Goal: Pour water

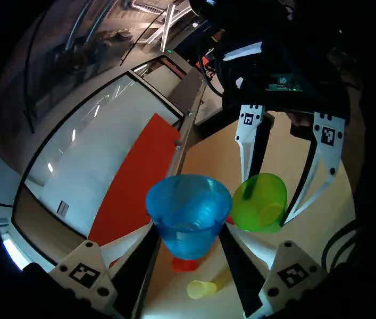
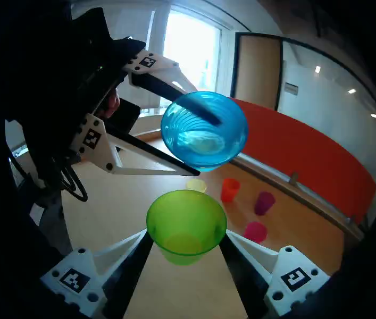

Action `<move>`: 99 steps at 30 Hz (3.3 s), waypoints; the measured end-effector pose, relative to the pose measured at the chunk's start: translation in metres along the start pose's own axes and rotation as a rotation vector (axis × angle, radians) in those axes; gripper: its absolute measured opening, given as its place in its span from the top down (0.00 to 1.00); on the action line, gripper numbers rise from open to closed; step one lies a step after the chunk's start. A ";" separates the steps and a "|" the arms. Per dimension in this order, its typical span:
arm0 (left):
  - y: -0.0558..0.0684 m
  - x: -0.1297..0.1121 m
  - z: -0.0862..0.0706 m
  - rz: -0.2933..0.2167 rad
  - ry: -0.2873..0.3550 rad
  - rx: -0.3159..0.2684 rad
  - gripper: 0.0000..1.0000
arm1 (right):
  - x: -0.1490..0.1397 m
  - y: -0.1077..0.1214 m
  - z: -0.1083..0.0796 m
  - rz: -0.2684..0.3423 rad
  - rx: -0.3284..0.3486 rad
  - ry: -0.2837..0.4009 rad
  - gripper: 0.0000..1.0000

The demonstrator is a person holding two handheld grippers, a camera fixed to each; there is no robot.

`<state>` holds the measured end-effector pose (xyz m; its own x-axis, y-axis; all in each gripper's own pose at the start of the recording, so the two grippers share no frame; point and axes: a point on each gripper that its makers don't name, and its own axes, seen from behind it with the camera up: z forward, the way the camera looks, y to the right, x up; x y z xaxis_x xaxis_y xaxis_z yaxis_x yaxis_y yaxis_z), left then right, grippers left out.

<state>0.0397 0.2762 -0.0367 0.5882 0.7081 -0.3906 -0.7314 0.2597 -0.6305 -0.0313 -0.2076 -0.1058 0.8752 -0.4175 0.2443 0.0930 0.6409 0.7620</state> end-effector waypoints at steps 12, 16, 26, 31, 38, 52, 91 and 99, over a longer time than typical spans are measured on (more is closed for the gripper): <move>-0.004 0.000 0.002 0.063 -0.012 0.022 0.23 | 0.001 0.001 0.002 -0.002 0.000 0.000 0.12; -0.003 0.001 0.001 0.078 -0.009 0.028 0.23 | 0.001 0.001 0.003 -0.003 0.000 -0.001 0.12; -0.001 0.005 -0.002 0.123 -0.004 0.040 0.23 | 0.001 0.002 0.005 -0.014 0.001 -0.004 0.12; 0.000 0.005 -0.004 0.131 -0.004 0.041 0.23 | 0.000 0.003 0.004 -0.020 0.000 -0.005 0.12; 0.000 0.007 -0.005 0.161 -0.003 0.046 0.23 | 0.000 0.005 0.004 -0.032 -0.004 -0.004 0.12; 0.002 0.009 -0.006 0.176 -0.001 0.045 0.23 | 0.000 0.010 0.003 -0.051 -0.010 -0.009 0.12; -0.007 0.013 -0.011 0.260 0.004 0.075 0.23 | 0.001 0.008 0.004 -0.062 0.004 -0.011 0.12; -0.007 0.014 -0.012 0.279 0.002 0.079 0.23 | 0.001 0.008 0.002 -0.060 0.003 -0.008 0.12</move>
<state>0.0571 0.2759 -0.0455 0.3614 0.7582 -0.5427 -0.8895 0.1059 -0.4445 -0.0310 -0.2042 -0.0979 0.8641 -0.4604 0.2033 0.1435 0.6127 0.7772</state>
